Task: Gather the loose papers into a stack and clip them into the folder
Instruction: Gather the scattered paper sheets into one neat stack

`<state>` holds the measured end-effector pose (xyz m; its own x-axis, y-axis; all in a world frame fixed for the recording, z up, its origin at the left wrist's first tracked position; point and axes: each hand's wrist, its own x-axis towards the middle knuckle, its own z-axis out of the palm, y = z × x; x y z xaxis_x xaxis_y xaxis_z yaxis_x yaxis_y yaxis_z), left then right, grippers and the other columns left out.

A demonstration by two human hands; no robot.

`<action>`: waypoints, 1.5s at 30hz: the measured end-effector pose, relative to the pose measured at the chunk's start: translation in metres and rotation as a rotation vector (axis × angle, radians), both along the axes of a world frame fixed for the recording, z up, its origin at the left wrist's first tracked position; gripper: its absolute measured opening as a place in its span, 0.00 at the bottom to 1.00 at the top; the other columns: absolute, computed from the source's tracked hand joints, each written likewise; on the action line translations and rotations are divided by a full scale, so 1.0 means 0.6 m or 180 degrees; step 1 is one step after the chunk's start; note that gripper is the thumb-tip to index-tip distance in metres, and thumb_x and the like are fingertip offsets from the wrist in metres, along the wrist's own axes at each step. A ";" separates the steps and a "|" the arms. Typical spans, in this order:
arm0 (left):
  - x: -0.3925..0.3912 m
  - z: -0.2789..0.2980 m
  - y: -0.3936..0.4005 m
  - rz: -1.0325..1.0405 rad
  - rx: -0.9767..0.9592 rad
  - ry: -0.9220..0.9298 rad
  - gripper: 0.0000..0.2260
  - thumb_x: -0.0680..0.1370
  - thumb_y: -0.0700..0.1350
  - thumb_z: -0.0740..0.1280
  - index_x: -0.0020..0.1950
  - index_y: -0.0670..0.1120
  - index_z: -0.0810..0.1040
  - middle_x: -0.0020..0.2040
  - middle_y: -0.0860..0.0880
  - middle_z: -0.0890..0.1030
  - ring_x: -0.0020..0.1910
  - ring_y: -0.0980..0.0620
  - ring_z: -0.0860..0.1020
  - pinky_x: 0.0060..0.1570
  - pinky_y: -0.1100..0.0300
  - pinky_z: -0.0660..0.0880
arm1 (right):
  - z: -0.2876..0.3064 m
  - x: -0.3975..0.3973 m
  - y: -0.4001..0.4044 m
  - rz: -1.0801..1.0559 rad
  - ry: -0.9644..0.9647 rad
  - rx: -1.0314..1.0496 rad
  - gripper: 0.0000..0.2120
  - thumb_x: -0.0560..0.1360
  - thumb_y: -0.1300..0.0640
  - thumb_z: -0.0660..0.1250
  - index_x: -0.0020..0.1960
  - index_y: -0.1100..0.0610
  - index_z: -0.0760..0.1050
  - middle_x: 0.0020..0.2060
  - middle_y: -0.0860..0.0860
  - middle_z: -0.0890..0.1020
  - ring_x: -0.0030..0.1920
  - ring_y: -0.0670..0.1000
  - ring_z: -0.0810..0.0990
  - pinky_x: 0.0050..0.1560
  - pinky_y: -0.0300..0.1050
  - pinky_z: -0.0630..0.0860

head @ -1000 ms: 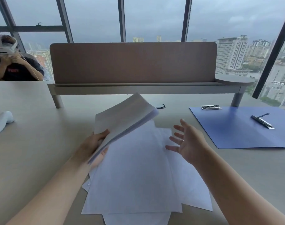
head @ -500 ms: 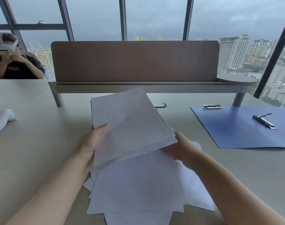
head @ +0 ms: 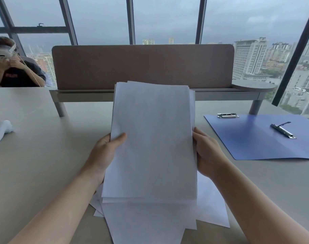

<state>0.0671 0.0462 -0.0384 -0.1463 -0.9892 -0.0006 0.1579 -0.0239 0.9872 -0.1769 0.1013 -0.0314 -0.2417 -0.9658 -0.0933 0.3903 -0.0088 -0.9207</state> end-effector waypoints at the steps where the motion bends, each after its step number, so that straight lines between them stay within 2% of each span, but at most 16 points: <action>1: -0.002 -0.002 -0.001 0.0043 -0.0102 -0.0050 0.08 0.79 0.43 0.67 0.53 0.45 0.84 0.50 0.45 0.86 0.50 0.41 0.84 0.52 0.47 0.79 | 0.000 -0.001 -0.001 0.0012 -0.0037 0.0017 0.12 0.81 0.55 0.64 0.58 0.56 0.83 0.54 0.58 0.86 0.49 0.58 0.85 0.45 0.53 0.84; 5: -0.002 -0.008 -0.006 0.0241 -0.0790 -0.0531 0.09 0.77 0.43 0.69 0.56 0.51 0.83 0.53 0.52 0.86 0.55 0.47 0.83 0.57 0.47 0.77 | -0.003 0.001 -0.004 0.0218 -0.0098 0.0308 0.29 0.69 0.35 0.71 0.59 0.55 0.83 0.54 0.56 0.86 0.54 0.59 0.85 0.53 0.57 0.82; 8: 0.003 -0.016 -0.012 0.0393 -0.1079 -0.0656 0.20 0.76 0.44 0.70 0.66 0.54 0.75 0.58 0.56 0.84 0.56 0.52 0.83 0.54 0.52 0.78 | -0.012 0.014 0.002 0.0395 0.0321 0.0196 0.18 0.74 0.51 0.73 0.61 0.56 0.80 0.53 0.58 0.86 0.51 0.59 0.86 0.54 0.60 0.81; 10: 0.006 -0.015 -0.017 0.0323 -0.0810 -0.0490 0.25 0.74 0.45 0.72 0.71 0.54 0.72 0.59 0.53 0.83 0.54 0.52 0.84 0.50 0.55 0.79 | -0.018 0.022 0.005 0.0390 0.0590 0.0056 0.19 0.72 0.62 0.72 0.62 0.58 0.78 0.53 0.61 0.85 0.49 0.62 0.85 0.54 0.62 0.81; 13: 0.005 -0.001 -0.010 -0.0358 0.0251 0.0132 0.11 0.79 0.47 0.65 0.59 0.48 0.82 0.48 0.49 0.87 0.43 0.53 0.86 0.38 0.62 0.80 | -0.013 0.021 0.008 0.0349 0.0615 -0.0099 0.13 0.76 0.67 0.67 0.60 0.59 0.78 0.49 0.60 0.85 0.44 0.60 0.83 0.50 0.60 0.81; 15: 0.009 -0.001 -0.003 -0.0904 0.0911 0.0319 0.14 0.79 0.50 0.64 0.59 0.45 0.83 0.52 0.44 0.86 0.47 0.47 0.86 0.42 0.54 0.83 | -0.008 0.018 0.009 0.0431 0.0566 -0.0170 0.12 0.78 0.67 0.65 0.60 0.59 0.79 0.48 0.59 0.85 0.44 0.59 0.83 0.48 0.58 0.81; 18: 0.015 -0.010 -0.011 -0.0868 0.0796 0.0230 0.16 0.77 0.45 0.66 0.63 0.41 0.80 0.56 0.41 0.85 0.47 0.44 0.86 0.46 0.48 0.83 | -0.002 0.022 0.015 0.0412 0.0566 -0.0142 0.09 0.80 0.62 0.65 0.57 0.57 0.81 0.46 0.56 0.86 0.41 0.56 0.85 0.43 0.51 0.83; 22: 0.017 -0.012 -0.025 -0.0436 0.0865 0.0543 0.08 0.80 0.42 0.64 0.52 0.41 0.82 0.39 0.45 0.87 0.33 0.50 0.85 0.32 0.58 0.82 | -0.004 0.020 0.006 0.0002 0.0519 0.0243 0.15 0.83 0.52 0.61 0.56 0.60 0.82 0.41 0.56 0.87 0.38 0.56 0.85 0.43 0.50 0.83; 24: 0.034 -0.017 -0.035 -0.0517 0.1097 0.1094 0.08 0.71 0.41 0.76 0.47 0.41 0.82 0.33 0.47 0.85 0.27 0.53 0.83 0.25 0.64 0.79 | -0.012 0.015 -0.001 -0.0038 0.1446 0.0217 0.16 0.83 0.48 0.59 0.56 0.56 0.82 0.42 0.53 0.88 0.45 0.54 0.86 0.54 0.52 0.81; 26: 0.057 -0.029 -0.053 -0.0665 0.1219 0.1991 0.29 0.48 0.35 0.86 0.47 0.39 0.83 0.33 0.48 0.84 0.24 0.57 0.81 0.22 0.67 0.76 | -0.019 0.011 0.005 0.0370 0.3176 0.0163 0.15 0.79 0.40 0.62 0.60 0.45 0.79 0.54 0.42 0.85 0.60 0.46 0.81 0.58 0.39 0.75; 28: 0.071 -0.038 -0.058 -0.0788 0.1177 0.2656 0.40 0.41 0.31 0.85 0.53 0.38 0.81 0.35 0.48 0.85 0.25 0.58 0.81 0.22 0.69 0.75 | -0.032 0.009 0.015 0.1314 0.4606 0.0286 0.32 0.70 0.30 0.67 0.71 0.35 0.67 0.71 0.36 0.70 0.76 0.41 0.60 0.74 0.39 0.59; 30: 0.074 -0.039 -0.061 -0.0766 0.1055 0.2773 0.41 0.42 0.31 0.84 0.54 0.39 0.80 0.35 0.48 0.85 0.25 0.58 0.81 0.23 0.69 0.75 | -0.046 0.011 0.019 0.2009 0.5081 0.0383 0.51 0.60 0.24 0.68 0.78 0.34 0.51 0.79 0.36 0.51 0.79 0.42 0.39 0.79 0.51 0.38; 32: 0.068 -0.030 -0.056 -0.0653 0.0970 0.2719 0.39 0.43 0.32 0.84 0.53 0.40 0.80 0.35 0.49 0.84 0.26 0.58 0.81 0.22 0.69 0.74 | -0.057 0.009 0.016 0.2120 0.5203 0.0493 0.61 0.54 0.20 0.67 0.79 0.36 0.43 0.79 0.36 0.42 0.78 0.42 0.33 0.78 0.53 0.33; 36: 0.053 -0.017 -0.046 -0.0155 0.1171 0.2352 0.07 0.75 0.37 0.69 0.52 0.42 0.78 0.36 0.51 0.81 0.24 0.60 0.79 0.21 0.71 0.72 | -0.059 0.007 0.008 0.1620 0.5260 0.0674 0.63 0.54 0.18 0.63 0.80 0.40 0.42 0.80 0.38 0.43 0.80 0.44 0.38 0.79 0.53 0.37; 41: 0.054 -0.023 -0.051 -0.0021 0.1161 0.2269 0.05 0.81 0.40 0.61 0.52 0.43 0.77 0.41 0.52 0.74 0.23 0.61 0.75 0.22 0.72 0.72 | -0.052 0.010 0.001 0.0738 0.5585 0.0725 0.54 0.59 0.17 0.57 0.78 0.43 0.57 0.76 0.42 0.63 0.77 0.49 0.60 0.74 0.51 0.58; 45: 0.056 -0.028 -0.058 0.0042 0.1174 0.2180 0.06 0.81 0.41 0.63 0.56 0.44 0.76 0.40 0.51 0.74 0.23 0.60 0.75 0.23 0.71 0.72 | -0.050 0.015 -0.005 0.0359 0.6095 0.0702 0.51 0.55 0.14 0.50 0.65 0.45 0.73 0.59 0.46 0.75 0.62 0.52 0.72 0.62 0.51 0.67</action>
